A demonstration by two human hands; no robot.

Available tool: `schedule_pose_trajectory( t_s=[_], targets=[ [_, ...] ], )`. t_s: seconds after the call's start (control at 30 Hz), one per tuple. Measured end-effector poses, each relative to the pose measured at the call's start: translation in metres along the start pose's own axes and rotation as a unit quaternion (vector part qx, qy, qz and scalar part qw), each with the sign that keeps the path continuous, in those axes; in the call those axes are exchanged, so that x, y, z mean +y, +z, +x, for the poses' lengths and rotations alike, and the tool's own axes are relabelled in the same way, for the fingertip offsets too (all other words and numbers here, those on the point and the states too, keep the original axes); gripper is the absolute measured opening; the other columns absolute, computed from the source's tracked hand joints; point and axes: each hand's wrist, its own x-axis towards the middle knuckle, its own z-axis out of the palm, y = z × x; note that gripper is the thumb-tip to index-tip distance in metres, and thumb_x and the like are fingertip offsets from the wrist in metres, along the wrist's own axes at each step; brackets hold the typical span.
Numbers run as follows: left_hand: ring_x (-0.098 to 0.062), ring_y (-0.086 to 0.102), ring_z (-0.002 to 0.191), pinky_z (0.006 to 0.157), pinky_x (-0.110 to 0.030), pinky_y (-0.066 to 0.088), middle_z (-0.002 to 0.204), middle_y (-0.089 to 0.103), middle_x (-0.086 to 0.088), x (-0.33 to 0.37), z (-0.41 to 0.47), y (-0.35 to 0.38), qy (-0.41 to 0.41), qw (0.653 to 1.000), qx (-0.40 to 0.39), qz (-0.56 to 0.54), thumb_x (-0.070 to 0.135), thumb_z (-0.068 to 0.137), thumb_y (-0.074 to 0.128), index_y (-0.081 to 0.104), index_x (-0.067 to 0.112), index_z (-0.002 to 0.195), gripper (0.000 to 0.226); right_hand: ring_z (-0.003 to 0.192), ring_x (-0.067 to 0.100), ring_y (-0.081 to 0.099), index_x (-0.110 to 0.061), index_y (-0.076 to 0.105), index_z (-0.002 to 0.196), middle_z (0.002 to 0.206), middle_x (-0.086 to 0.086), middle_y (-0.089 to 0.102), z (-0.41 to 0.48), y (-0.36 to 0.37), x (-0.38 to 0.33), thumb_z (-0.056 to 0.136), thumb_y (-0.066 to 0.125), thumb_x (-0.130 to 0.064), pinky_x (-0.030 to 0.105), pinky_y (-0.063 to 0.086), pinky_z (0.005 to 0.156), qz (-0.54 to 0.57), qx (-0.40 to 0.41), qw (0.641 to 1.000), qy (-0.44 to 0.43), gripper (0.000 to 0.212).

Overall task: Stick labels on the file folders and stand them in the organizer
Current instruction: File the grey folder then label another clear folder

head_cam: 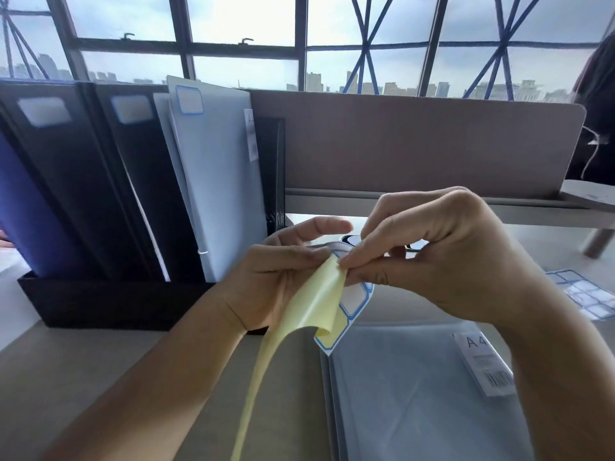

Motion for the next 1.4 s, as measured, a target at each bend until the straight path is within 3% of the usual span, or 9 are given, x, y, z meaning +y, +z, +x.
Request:
schedule_pose_trajectory(
  t_s=[0.1,0.33,0.53,0.73,0.93,1.17,1.4],
  targets=[
    [-0.019,0.069,0.076,0.073,-0.028,0.055,0.092,0.074,-0.009,0.005,0.001,-0.004,0.012,1.000,-0.004,0.027,0.019,0.069,0.083,0.073,0.019,0.103,0.035,0.059,0.021,0.055,-0.027,0.080,0.081,0.072,-0.003,0.067,0.000,-0.002,0.002,0.071,0.082,-0.031,0.030,0.044,0.051,-0.005,-0.002,1.000,0.001,0.011],
    [-0.017,0.068,0.071,0.068,-0.028,0.054,0.084,0.073,-0.005,0.016,-0.003,-0.007,0.013,0.993,0.026,0.118,0.036,0.057,0.091,0.077,0.025,0.087,0.035,0.059,0.022,0.056,-0.028,0.080,0.083,0.071,0.000,0.067,0.000,-0.002,0.005,0.073,0.081,-0.036,0.032,0.046,0.052,-0.010,-0.015,1.000,-0.003,0.013],
    [-0.012,0.070,0.072,0.070,-0.025,0.055,0.080,0.075,0.001,0.017,-0.004,-0.011,0.009,0.994,0.021,0.106,0.036,0.047,0.095,0.080,0.021,0.079,0.039,0.058,0.026,0.055,-0.029,0.081,0.080,0.073,-0.002,0.067,-0.001,-0.004,0.007,0.073,0.082,-0.033,0.038,0.045,0.052,-0.029,-0.007,1.000,0.000,0.009],
    [-0.012,0.071,0.074,0.069,-0.024,0.056,0.081,0.076,0.000,0.023,-0.005,-0.020,0.016,0.992,0.030,0.122,0.031,0.046,0.096,0.080,0.018,0.081,0.041,0.056,0.023,0.054,-0.027,0.081,0.080,0.073,-0.005,0.067,-0.001,-0.009,0.012,0.073,0.083,-0.030,0.037,0.046,0.054,-0.052,0.013,0.998,0.023,0.008],
    [-0.016,0.071,0.082,0.072,-0.027,0.056,0.088,0.075,-0.002,0.037,-0.008,-0.028,0.008,0.968,0.064,0.241,0.036,0.048,0.095,0.079,0.021,0.085,0.044,0.058,0.023,0.055,-0.028,0.080,0.080,0.073,-0.007,0.067,-0.004,-0.017,0.020,0.073,0.080,-0.030,0.041,0.048,0.058,-0.090,0.046,0.993,0.056,0.007],
    [-0.029,0.068,0.098,0.088,-0.038,0.056,0.108,0.072,-0.015,0.046,-0.013,-0.034,0.010,0.942,0.102,0.320,0.043,0.052,0.093,0.077,0.023,0.092,0.048,0.061,0.026,0.059,-0.025,0.080,0.081,0.072,-0.002,0.068,-0.005,-0.022,0.028,0.075,0.079,-0.026,0.042,0.050,0.059,-0.072,0.101,0.991,0.056,0.006],
    [-0.020,0.072,0.091,0.076,-0.028,0.057,0.104,0.075,-0.004,0.045,-0.013,-0.039,-0.011,0.937,0.151,0.316,0.046,0.047,0.093,0.078,0.021,0.095,0.056,0.064,0.030,0.058,-0.030,0.077,0.077,0.073,0.002,0.068,-0.006,-0.023,0.032,0.076,0.083,-0.019,0.041,0.049,0.062,-0.061,0.154,0.984,0.068,0.013]
  ],
)
